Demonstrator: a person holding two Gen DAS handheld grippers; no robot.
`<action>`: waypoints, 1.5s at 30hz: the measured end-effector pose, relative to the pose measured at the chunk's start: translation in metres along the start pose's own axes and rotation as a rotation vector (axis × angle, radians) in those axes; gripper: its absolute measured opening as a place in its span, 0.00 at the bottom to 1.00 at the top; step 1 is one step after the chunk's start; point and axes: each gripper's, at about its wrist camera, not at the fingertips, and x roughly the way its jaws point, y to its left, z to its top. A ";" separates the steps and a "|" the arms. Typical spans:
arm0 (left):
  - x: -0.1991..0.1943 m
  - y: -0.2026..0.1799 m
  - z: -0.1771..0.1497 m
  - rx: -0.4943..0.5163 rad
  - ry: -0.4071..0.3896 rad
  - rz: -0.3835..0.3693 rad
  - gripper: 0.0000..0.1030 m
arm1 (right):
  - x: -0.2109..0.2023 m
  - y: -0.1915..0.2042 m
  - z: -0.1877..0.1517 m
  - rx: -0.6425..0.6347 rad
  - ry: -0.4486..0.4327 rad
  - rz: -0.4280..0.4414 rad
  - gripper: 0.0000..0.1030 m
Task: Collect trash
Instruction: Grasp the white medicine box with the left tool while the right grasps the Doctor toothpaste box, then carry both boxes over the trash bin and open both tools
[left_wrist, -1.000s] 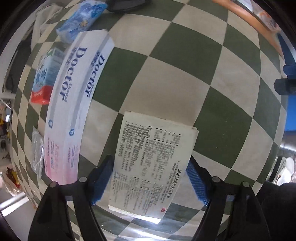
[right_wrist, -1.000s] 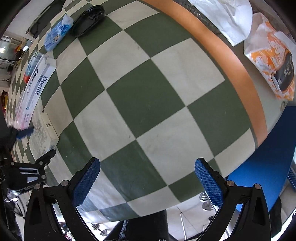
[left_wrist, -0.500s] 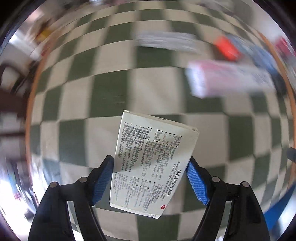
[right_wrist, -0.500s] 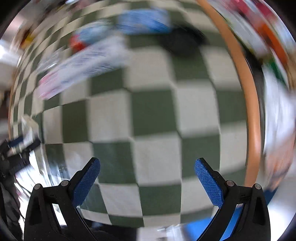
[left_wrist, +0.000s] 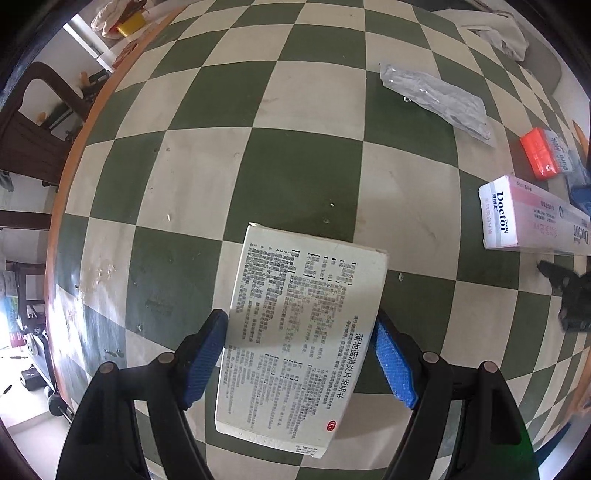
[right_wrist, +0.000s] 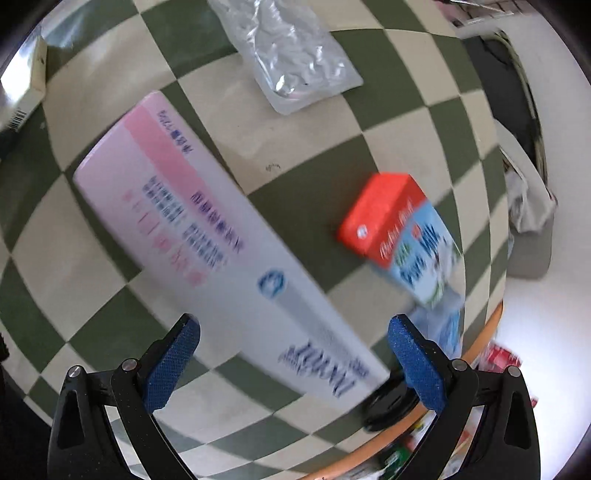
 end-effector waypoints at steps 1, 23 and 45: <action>0.005 -0.007 0.001 0.001 0.002 0.000 0.75 | -0.001 -0.003 0.006 0.021 0.004 0.031 0.82; 0.030 0.021 0.027 0.049 0.012 -0.039 0.71 | -0.028 0.005 -0.014 0.713 -0.042 0.500 0.49; -0.084 0.097 -0.123 0.191 -0.260 -0.135 0.71 | -0.131 0.155 -0.183 1.208 -0.321 0.583 0.48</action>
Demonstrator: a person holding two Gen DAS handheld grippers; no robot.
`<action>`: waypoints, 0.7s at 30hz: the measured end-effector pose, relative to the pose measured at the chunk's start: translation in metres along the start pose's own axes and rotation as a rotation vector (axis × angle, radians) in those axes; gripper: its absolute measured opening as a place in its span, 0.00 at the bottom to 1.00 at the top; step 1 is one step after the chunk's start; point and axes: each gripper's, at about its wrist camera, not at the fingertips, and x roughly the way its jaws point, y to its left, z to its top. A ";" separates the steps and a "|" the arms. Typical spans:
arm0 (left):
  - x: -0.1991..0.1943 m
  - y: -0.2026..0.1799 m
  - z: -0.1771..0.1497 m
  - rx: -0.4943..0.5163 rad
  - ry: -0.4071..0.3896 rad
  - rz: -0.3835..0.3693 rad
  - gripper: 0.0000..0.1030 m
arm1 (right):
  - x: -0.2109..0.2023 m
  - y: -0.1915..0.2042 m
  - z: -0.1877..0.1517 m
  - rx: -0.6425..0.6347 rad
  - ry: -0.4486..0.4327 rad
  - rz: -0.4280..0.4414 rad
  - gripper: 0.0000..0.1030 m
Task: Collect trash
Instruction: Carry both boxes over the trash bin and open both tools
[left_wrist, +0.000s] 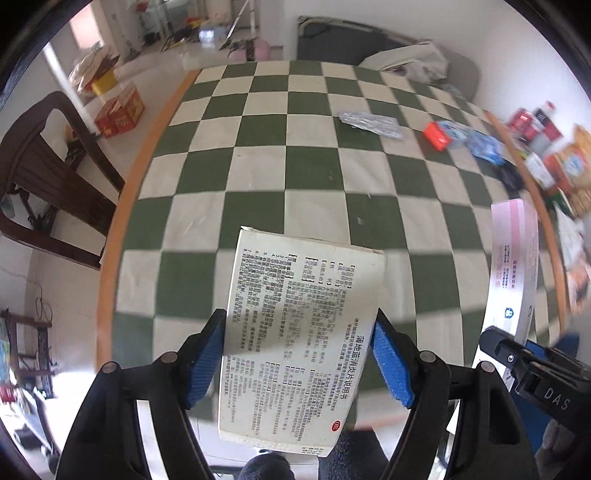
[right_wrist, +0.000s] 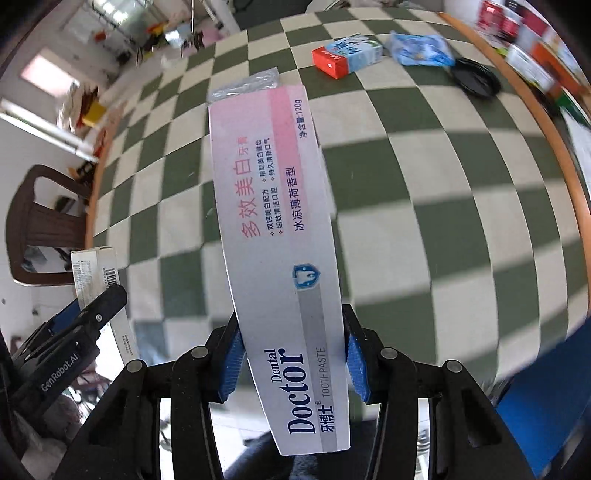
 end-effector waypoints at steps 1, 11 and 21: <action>-0.010 0.006 -0.015 0.021 -0.009 -0.011 0.71 | -0.009 0.003 -0.024 0.017 -0.020 0.003 0.48; -0.029 0.049 -0.129 0.043 0.072 -0.081 0.71 | -0.031 0.029 -0.201 0.094 -0.038 0.033 0.48; 0.061 0.061 -0.229 -0.082 0.272 -0.147 0.71 | 0.054 0.009 -0.311 0.067 0.141 0.042 0.48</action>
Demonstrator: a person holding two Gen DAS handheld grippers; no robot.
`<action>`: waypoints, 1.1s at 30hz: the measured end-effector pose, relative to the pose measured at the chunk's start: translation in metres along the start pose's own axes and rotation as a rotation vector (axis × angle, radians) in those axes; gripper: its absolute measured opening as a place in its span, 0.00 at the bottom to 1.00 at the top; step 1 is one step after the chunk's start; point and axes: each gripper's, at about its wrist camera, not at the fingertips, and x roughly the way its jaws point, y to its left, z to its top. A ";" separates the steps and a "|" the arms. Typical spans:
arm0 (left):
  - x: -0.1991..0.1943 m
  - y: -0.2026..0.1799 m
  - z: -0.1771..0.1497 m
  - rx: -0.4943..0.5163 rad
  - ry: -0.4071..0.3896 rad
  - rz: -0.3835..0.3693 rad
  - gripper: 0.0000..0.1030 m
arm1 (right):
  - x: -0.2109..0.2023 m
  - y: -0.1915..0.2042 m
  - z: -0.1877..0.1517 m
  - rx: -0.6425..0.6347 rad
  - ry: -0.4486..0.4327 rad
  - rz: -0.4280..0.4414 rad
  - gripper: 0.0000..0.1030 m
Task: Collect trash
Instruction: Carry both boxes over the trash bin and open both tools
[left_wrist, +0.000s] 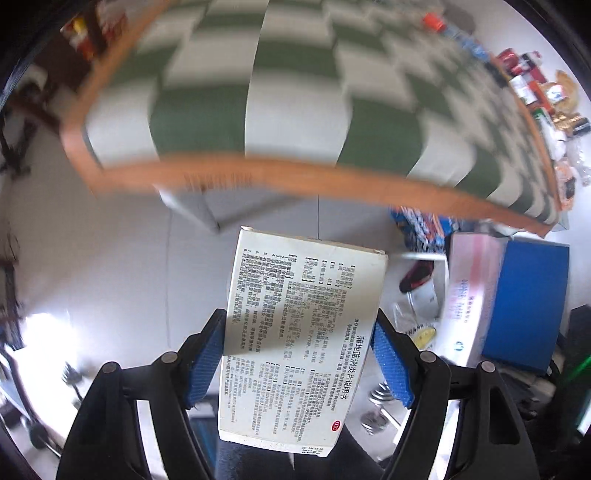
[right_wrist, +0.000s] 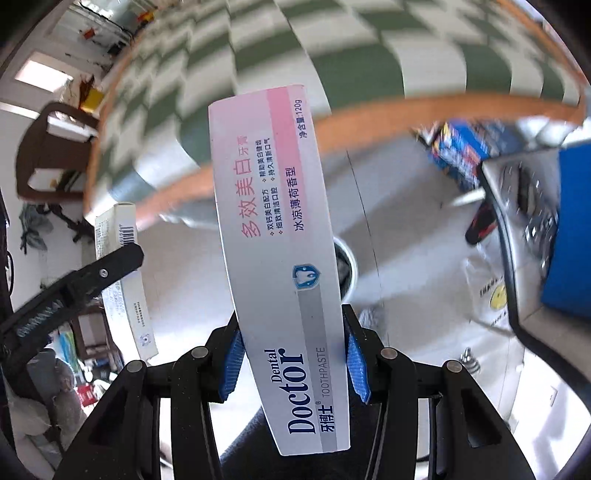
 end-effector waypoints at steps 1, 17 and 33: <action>0.018 0.004 -0.002 -0.020 0.022 -0.008 0.71 | 0.016 -0.007 -0.007 0.003 0.023 0.007 0.48; 0.292 0.070 -0.004 -0.129 0.220 -0.015 0.76 | 0.351 -0.095 -0.020 0.115 0.322 0.113 0.48; 0.296 0.107 -0.019 -0.034 0.135 0.209 1.00 | 0.436 -0.078 -0.015 0.001 0.298 -0.099 1.00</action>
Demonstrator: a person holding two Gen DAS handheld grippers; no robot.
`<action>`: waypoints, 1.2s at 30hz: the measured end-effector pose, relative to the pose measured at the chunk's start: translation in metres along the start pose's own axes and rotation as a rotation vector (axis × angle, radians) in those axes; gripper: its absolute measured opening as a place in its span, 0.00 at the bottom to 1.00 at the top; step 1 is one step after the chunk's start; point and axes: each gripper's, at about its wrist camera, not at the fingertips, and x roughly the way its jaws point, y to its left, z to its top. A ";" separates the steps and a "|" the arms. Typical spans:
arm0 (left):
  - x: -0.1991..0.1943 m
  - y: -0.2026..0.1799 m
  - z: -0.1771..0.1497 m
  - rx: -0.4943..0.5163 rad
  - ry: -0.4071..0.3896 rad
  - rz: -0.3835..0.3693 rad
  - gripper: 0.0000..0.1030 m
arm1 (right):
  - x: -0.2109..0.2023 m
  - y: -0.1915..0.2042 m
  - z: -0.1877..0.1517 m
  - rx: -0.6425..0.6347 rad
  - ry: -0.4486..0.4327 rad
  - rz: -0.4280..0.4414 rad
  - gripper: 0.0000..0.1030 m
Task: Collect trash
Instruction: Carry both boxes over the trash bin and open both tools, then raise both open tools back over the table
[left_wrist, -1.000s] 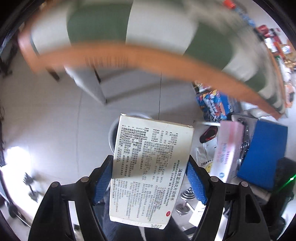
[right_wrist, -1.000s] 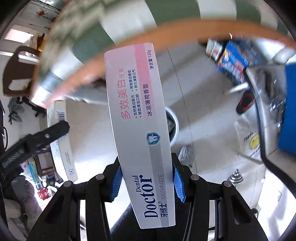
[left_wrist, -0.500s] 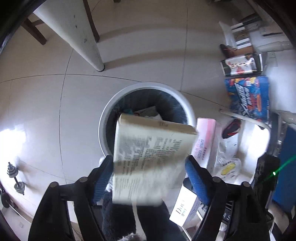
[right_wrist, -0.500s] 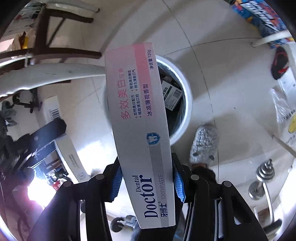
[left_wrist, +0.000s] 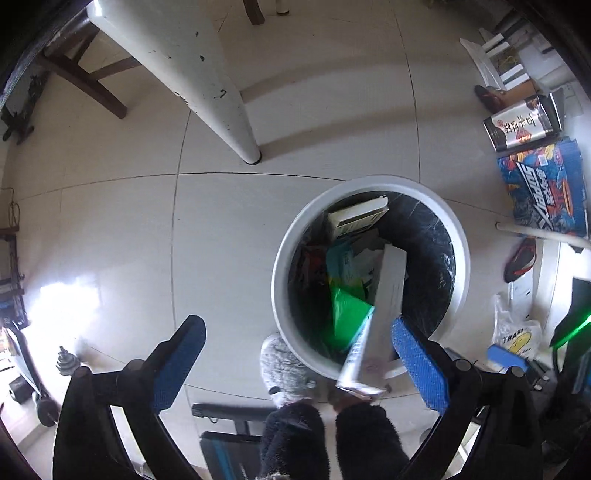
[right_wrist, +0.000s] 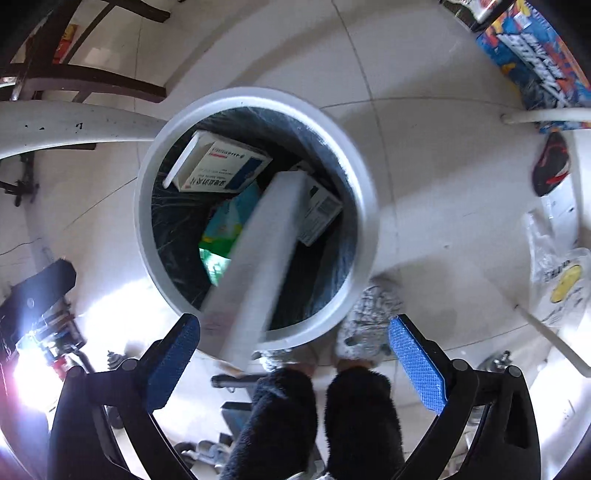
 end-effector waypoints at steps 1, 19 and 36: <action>-0.002 0.001 -0.002 0.004 -0.002 0.006 1.00 | -0.002 0.003 -0.002 -0.005 -0.008 -0.015 1.00; -0.079 0.009 -0.040 0.026 0.022 0.023 1.00 | -0.091 0.019 -0.043 0.003 -0.073 -0.087 1.00; -0.250 0.014 -0.096 0.063 -0.031 -0.034 1.00 | -0.280 0.049 -0.139 0.019 -0.171 -0.066 1.00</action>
